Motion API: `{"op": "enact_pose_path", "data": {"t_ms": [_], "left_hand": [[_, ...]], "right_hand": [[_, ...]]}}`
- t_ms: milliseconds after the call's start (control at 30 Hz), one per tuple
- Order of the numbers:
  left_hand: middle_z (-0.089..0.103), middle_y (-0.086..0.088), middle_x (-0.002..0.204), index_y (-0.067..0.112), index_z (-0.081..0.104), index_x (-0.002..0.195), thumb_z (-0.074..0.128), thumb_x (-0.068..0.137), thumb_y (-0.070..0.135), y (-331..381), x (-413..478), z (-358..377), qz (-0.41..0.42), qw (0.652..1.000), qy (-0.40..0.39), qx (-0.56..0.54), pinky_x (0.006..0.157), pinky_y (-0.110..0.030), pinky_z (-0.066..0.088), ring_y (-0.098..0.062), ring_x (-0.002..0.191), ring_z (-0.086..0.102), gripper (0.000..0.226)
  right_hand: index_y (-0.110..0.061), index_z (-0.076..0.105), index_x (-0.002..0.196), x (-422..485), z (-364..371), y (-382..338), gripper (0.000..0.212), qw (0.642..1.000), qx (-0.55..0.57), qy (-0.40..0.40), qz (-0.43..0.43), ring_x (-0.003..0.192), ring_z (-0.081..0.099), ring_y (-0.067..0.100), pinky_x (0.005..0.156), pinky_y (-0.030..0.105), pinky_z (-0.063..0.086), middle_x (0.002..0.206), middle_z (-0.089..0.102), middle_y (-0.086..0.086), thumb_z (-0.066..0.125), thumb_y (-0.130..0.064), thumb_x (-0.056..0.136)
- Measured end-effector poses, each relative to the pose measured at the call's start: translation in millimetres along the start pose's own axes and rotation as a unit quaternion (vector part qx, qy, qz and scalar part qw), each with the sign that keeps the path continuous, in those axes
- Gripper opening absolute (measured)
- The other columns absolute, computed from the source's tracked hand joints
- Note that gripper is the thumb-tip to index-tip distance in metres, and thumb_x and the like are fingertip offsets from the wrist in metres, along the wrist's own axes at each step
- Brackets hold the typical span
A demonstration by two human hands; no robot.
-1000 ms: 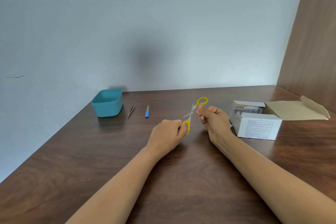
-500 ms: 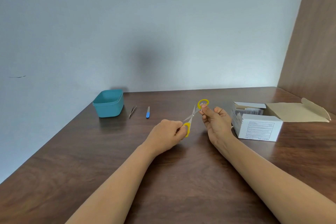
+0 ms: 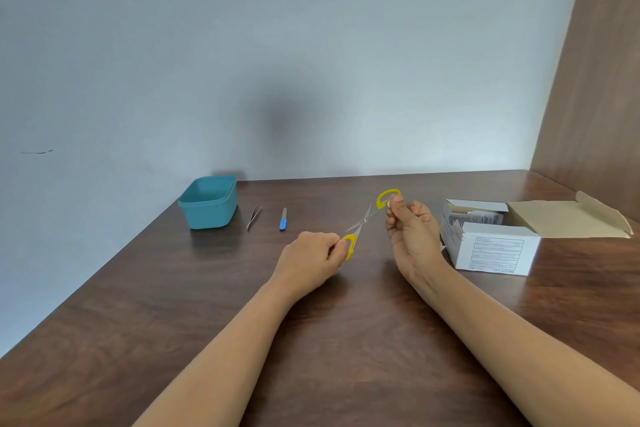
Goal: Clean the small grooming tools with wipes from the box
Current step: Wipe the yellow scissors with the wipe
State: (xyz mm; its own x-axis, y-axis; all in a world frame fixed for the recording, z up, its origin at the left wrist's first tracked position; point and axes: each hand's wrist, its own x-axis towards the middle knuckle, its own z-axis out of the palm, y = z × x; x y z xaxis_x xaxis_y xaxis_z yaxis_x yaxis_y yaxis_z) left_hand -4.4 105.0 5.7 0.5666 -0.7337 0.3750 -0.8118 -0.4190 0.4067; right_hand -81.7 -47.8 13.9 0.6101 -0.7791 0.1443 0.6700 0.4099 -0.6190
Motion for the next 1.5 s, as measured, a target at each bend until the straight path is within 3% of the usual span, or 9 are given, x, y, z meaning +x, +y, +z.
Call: {"op": "enact_pose_path", "data": {"t_ms": [400, 633, 767, 900, 1100, 1400, 1500], "left_hand": [[0.065, -0.003, 0.069, 0.013, 0.049, 0.064, 0.038, 0.097, 0.041, -3.2, 2.1, -0.5, -0.016, 1.000, 0.020, -0.010, 0.058, -0.033, 0.043, -0.023, 0.070, 0.058, 0.045], [0.059, 0.002, 0.057, 0.011, 0.051, 0.057, 0.040, 0.091, 0.037, -4.5, 2.4, -3.5, -0.087, 0.987, 0.091, -0.104, 0.069, -0.038, 0.048, -0.022, 0.070, 0.059, 0.043], [0.057, 0.008, 0.054, 0.018, 0.051, 0.054, 0.043, 0.093, 0.030, -5.0, 1.5, -3.9, -0.105, 0.976, 0.141, -0.124, 0.065, -0.033, 0.044, -0.018, 0.067, 0.058, 0.041], [0.059, 0.006, 0.057, 0.014, 0.056, 0.060, 0.044, 0.094, 0.027, -5.6, 1.1, -3.3, -0.093, 0.977, 0.160, -0.109, 0.063, -0.033, 0.044, -0.019, 0.066, 0.058, 0.038], [0.065, -0.005, 0.069, 0.006, 0.056, 0.070, 0.038, 0.098, 0.030, -2.5, 2.6, -5.2, -0.079, 0.984, 0.150, -0.052, 0.063, -0.039, 0.047, -0.024, 0.069, 0.058, 0.041], [0.058, -0.005, 0.076, 0.008, 0.051, 0.079, 0.030, 0.100, 0.028, 3.9, 2.1, -8.6, -0.051, 0.993, 0.090, 0.065, 0.062, -0.036, 0.037, -0.026, 0.073, 0.050, 0.036], [0.051, -0.002, 0.073, 0.013, 0.046, 0.078, 0.030, 0.102, 0.028, 4.9, 1.4, -12.4, -0.038, 0.991, 0.081, 0.102, 0.064, -0.039, 0.044, -0.027, 0.073, 0.051, 0.033]], "right_hand": [[-0.020, 0.034, 0.066, -6.2, 8.6, -5.3, 0.039, 0.999, 0.036, -0.006, -0.010, 0.056, 0.052, 0.005, 0.050, 0.014, 0.041, 0.058, 0.060, -0.003, 0.056, 0.000, 0.090], [-0.018, 0.036, 0.069, -19.4, 15.6, 3.2, 0.034, 0.997, 0.011, -0.066, 0.030, 0.058, 0.056, 0.004, 0.050, 0.014, 0.042, 0.062, 0.064, -0.002, 0.057, 0.000, 0.088], [-0.018, 0.036, 0.069, -28.3, 18.7, 3.4, 0.036, 0.991, -0.070, -0.091, 0.069, 0.057, 0.058, 0.005, 0.050, 0.014, 0.040, 0.062, 0.066, -0.002, 0.059, 0.004, 0.086], [-0.019, 0.035, 0.070, -34.9, 16.4, 9.9, 0.039, 0.973, -0.172, -0.120, 0.101, 0.057, 0.054, 0.007, 0.053, 0.015, 0.040, 0.064, 0.067, 0.001, 0.065, 0.001, 0.084], [-0.018, 0.036, 0.073, -33.3, 12.7, 9.3, 0.040, 0.961, -0.234, -0.120, 0.084, 0.052, 0.056, 0.006, 0.049, 0.016, 0.038, 0.058, 0.066, -0.001, 0.071, 0.000, 0.079], [-0.019, 0.037, 0.070, -31.4, 10.4, 5.4, 0.039, 0.971, -0.192, -0.088, 0.114, 0.049, 0.056, 0.005, 0.047, 0.013, 0.040, 0.055, 0.065, -0.002, 0.071, -0.001, 0.079], [-0.019, 0.040, 0.072, -29.7, 9.5, 4.5, 0.036, 0.969, -0.187, -0.088, 0.133, 0.047, 0.055, 0.005, 0.046, 0.014, 0.041, 0.054, 0.062, -0.002, 0.071, -0.001, 0.079]]}}
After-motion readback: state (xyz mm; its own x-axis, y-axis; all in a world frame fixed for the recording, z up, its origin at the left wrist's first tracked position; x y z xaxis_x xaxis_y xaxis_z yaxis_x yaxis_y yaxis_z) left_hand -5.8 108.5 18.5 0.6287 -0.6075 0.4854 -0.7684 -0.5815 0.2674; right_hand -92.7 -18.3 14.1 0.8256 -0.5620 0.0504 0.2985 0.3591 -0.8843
